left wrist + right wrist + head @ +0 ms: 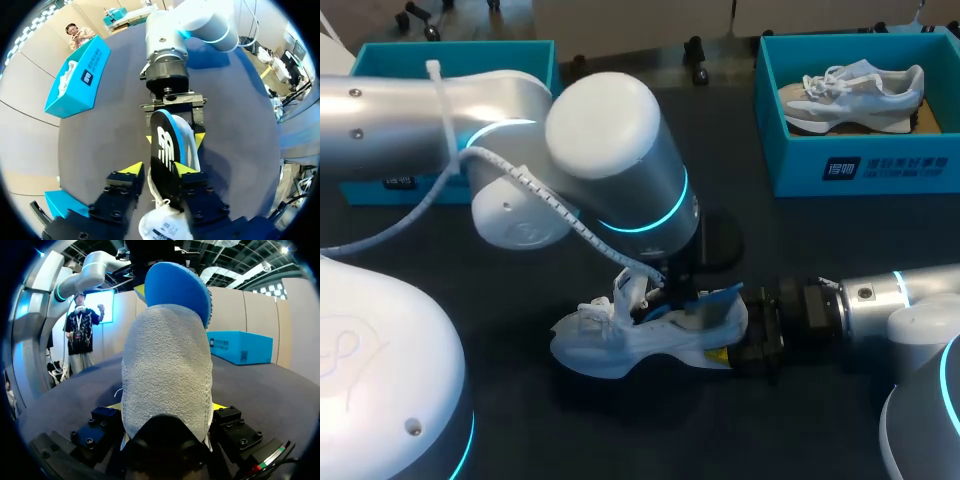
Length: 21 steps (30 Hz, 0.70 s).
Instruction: Take the shoe out of the shoebox, open the shoe tongue, remove and reinsert the insole, then place the shoe into the shoebox
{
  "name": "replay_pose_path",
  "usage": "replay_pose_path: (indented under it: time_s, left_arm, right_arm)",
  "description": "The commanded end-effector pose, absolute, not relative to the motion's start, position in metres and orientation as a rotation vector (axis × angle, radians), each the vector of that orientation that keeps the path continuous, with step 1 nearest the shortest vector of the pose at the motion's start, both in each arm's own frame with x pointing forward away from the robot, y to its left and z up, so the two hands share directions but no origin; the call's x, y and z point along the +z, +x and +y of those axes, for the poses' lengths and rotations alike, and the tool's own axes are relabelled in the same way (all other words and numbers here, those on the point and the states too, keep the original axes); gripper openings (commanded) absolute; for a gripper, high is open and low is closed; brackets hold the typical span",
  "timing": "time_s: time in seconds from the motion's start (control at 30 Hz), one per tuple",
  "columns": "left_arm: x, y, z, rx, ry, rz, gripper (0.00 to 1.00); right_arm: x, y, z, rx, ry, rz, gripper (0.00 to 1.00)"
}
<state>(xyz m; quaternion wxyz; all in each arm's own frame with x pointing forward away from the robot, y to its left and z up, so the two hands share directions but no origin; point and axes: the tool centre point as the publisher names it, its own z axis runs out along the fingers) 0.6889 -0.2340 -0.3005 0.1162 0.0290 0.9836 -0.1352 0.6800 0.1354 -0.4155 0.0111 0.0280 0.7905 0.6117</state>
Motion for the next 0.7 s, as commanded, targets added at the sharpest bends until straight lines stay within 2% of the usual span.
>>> replay_pose_path:
  time_s: [0.03, 0.57, 0.7]
  left_arm:
    - [-0.305, 0.691, -0.245, -0.383, 0.06, 2.871, 0.0]
    - [-0.273, 0.674, -0.22, -0.452, 0.009, 2.815, 0.0]
    - [-0.272, 0.668, -0.214, -0.455, 0.02, 2.808, 0.39]
  right_arm:
    - [-0.414, 0.679, 0.136, 1.903, 0.087, 2.471, 0.0]
    - [-0.414, 0.679, 0.136, 1.903, 0.087, 2.471, 0.0]
    - [-0.414, 0.679, 0.136, 1.903, 0.087, 2.471, 0.0]
